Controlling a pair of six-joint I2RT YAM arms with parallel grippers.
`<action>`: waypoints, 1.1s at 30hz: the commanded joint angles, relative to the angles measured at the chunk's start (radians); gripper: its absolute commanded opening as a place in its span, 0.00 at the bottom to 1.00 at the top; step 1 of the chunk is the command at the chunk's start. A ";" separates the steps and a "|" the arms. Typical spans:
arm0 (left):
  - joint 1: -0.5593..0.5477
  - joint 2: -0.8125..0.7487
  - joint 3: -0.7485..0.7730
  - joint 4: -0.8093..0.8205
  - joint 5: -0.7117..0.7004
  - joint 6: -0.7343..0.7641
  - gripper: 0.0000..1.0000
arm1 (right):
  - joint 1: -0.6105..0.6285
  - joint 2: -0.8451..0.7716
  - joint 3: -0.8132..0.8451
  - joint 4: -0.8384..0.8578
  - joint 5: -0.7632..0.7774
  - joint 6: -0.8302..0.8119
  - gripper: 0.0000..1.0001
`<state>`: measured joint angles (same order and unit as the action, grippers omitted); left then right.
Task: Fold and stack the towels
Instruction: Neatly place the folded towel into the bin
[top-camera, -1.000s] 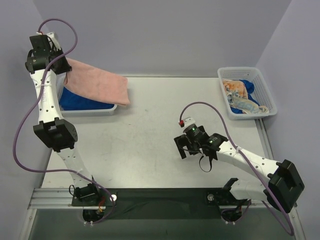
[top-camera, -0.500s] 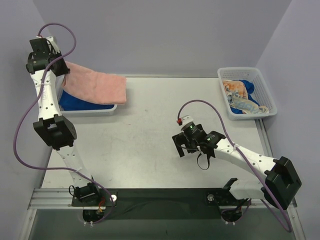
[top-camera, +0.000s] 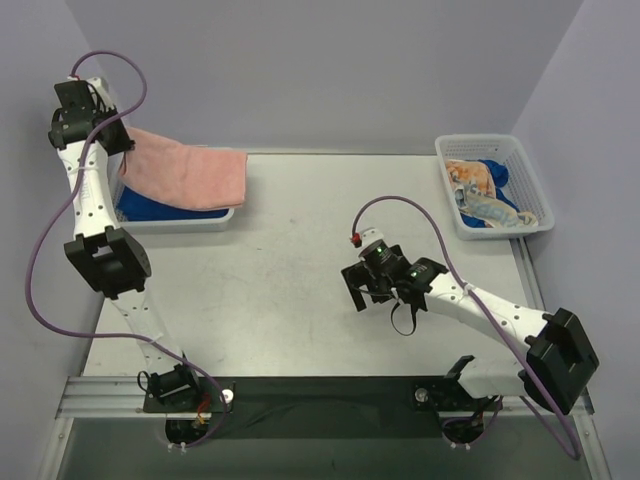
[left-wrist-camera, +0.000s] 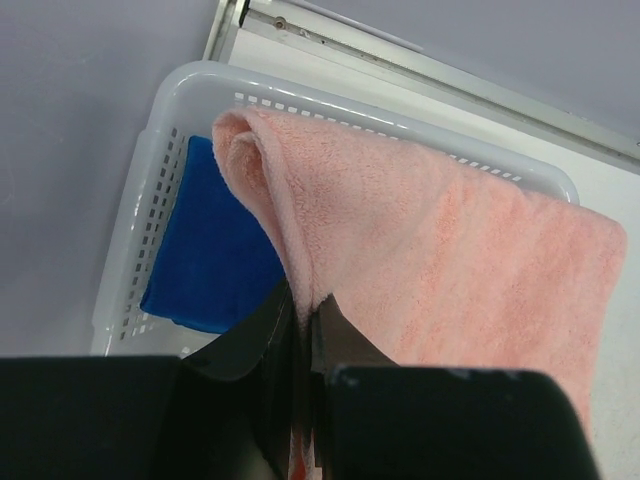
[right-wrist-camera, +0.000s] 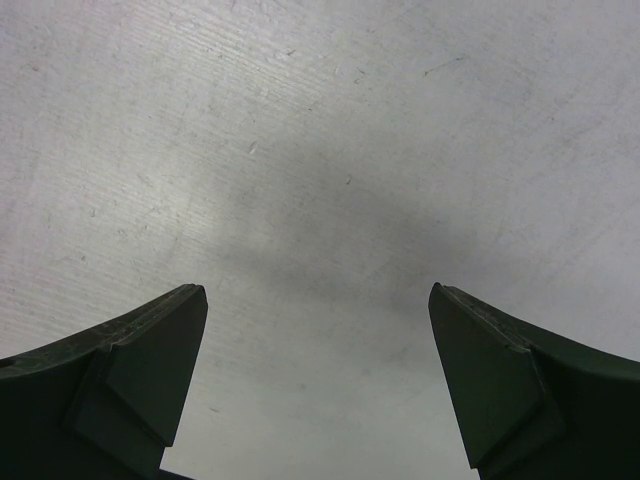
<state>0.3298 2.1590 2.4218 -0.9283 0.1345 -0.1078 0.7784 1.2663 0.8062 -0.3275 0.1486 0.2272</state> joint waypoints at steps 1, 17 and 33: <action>0.015 0.005 0.014 0.074 0.002 0.020 0.00 | -0.007 0.019 0.040 -0.031 0.000 0.000 1.00; 0.028 0.085 -0.041 0.095 0.013 0.040 0.15 | -0.007 0.053 0.070 -0.039 -0.012 -0.005 1.00; -0.012 0.018 -0.064 0.138 -0.289 0.066 0.90 | -0.007 0.084 0.105 -0.045 -0.035 -0.032 1.00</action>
<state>0.3412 2.2761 2.3520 -0.8494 -0.0795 -0.0669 0.7784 1.3384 0.8742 -0.3412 0.1173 0.2134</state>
